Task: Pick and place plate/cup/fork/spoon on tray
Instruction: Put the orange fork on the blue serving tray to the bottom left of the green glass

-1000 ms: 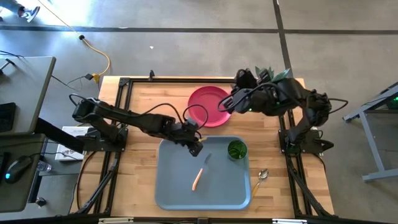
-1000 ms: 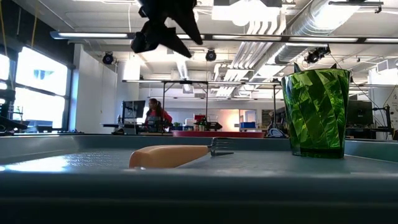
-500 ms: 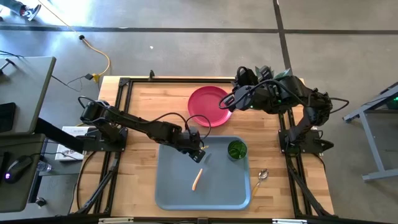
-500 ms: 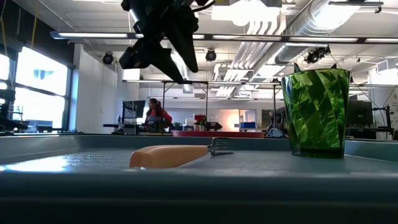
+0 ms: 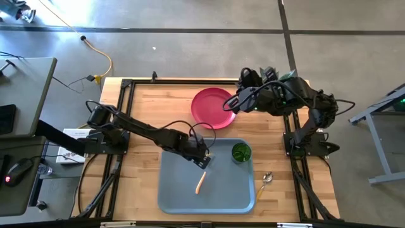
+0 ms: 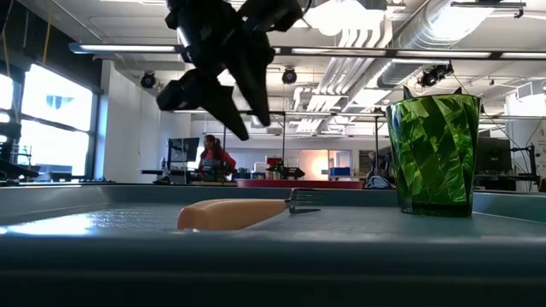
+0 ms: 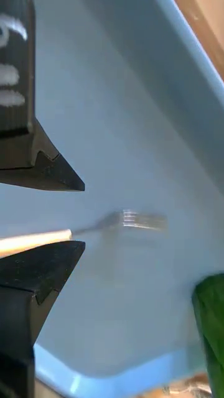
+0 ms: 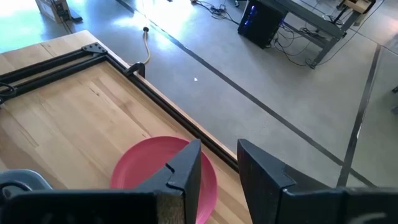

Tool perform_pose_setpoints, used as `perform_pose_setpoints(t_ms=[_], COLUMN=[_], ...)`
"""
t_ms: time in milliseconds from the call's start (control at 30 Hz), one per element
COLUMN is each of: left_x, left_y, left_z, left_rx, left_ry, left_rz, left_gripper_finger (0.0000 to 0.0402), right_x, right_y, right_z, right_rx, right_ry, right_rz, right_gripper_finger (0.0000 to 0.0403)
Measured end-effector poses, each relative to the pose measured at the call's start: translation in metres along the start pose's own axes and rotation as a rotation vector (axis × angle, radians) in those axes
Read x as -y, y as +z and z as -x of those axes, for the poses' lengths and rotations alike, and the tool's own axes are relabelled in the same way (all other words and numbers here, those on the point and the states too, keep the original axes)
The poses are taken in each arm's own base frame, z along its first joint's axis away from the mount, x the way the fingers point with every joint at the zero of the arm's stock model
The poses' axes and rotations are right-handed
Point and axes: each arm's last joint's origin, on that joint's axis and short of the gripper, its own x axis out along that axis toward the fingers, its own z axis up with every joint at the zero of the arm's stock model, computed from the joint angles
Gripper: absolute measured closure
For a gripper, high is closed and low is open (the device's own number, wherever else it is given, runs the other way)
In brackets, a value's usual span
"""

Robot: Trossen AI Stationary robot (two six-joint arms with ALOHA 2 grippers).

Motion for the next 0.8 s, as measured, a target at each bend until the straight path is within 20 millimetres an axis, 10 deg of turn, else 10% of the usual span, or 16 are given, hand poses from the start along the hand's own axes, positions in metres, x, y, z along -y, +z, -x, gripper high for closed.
perform_pose_setpoints(t_ms=[800], left_x=[0.002], left_y=[0.001], left_z=[-0.05], left_rx=[0.015], left_ry=[-0.024], left_rz=[-0.047], left_gripper_finger=[0.0271], right_x=[0.002], right_y=[0.001], right_z=[-0.003], right_rx=[-0.003], right_ry=[-0.014], right_rz=[-0.012], right_gripper_finger=[0.0309])
